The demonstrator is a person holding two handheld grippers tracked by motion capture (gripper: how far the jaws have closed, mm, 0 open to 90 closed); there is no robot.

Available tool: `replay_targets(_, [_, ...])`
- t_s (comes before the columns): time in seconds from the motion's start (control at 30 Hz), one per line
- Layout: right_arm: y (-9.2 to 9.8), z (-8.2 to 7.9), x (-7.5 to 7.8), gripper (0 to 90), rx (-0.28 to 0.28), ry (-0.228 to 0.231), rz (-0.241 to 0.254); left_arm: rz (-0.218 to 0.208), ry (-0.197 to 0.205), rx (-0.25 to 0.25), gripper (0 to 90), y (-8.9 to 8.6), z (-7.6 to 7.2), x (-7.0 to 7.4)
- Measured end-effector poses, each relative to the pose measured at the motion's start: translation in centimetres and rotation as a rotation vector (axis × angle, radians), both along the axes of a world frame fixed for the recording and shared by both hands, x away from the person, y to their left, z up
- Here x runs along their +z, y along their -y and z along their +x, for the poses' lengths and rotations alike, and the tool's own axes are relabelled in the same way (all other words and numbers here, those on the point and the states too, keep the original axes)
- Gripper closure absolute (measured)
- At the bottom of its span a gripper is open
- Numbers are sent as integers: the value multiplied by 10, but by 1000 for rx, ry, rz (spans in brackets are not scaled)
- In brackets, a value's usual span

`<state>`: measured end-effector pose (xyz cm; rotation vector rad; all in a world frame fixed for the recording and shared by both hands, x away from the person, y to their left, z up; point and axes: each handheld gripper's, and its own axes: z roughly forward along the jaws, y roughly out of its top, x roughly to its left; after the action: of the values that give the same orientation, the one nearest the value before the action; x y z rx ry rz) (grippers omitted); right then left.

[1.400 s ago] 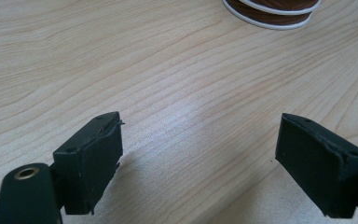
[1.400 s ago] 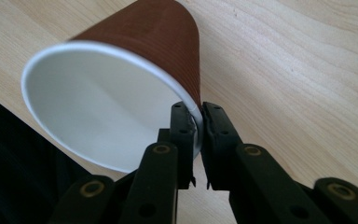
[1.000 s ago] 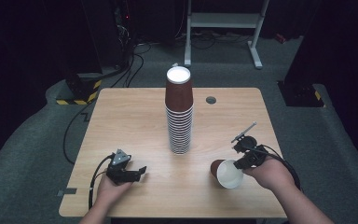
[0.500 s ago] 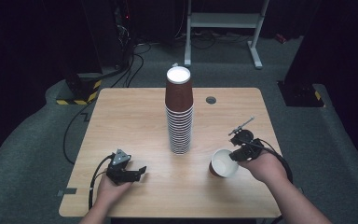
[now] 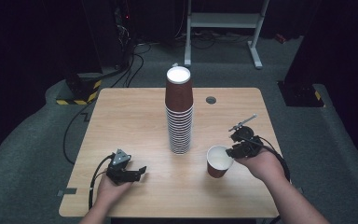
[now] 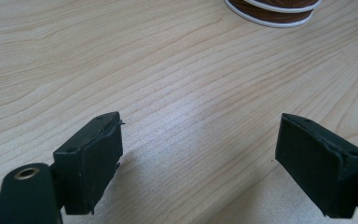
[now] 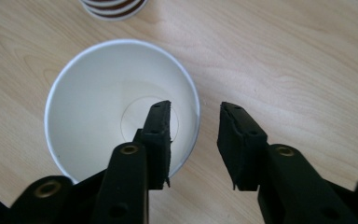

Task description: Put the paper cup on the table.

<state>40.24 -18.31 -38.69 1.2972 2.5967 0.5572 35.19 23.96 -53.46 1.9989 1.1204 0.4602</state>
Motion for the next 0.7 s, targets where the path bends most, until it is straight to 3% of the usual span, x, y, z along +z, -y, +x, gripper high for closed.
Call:
replay_targets(0.23, [8,-2,5,492,-58,94,53,3,-11,2,160,0,1,0])
replay_targets(0.4, [15,-3,2,455,-90,132,57,10,-22,5,162,1,2,-1])
replay_targets(0.57, [28,-7,-7,420,-125,207,49,43,-35,2,164,5,2,-2])
replay_targets(0.7, [37,-8,-14,402,-159,225,47,52,-33,3,165,6,2,-2])
